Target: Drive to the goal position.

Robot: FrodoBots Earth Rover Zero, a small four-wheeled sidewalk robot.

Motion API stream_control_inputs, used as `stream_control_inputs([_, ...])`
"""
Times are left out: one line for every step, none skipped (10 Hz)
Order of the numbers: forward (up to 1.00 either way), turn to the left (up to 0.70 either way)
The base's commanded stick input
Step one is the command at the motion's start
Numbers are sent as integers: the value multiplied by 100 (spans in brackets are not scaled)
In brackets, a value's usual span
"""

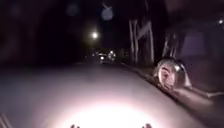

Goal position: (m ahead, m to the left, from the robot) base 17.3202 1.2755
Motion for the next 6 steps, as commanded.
stream_control_inputs([100,0])
stream_control_inputs([100,0])
stream_control_inputs([100,0])
stream_control_inputs([100,0])
stream_control_inputs([100,0])
stream_control_inputs([100,0])
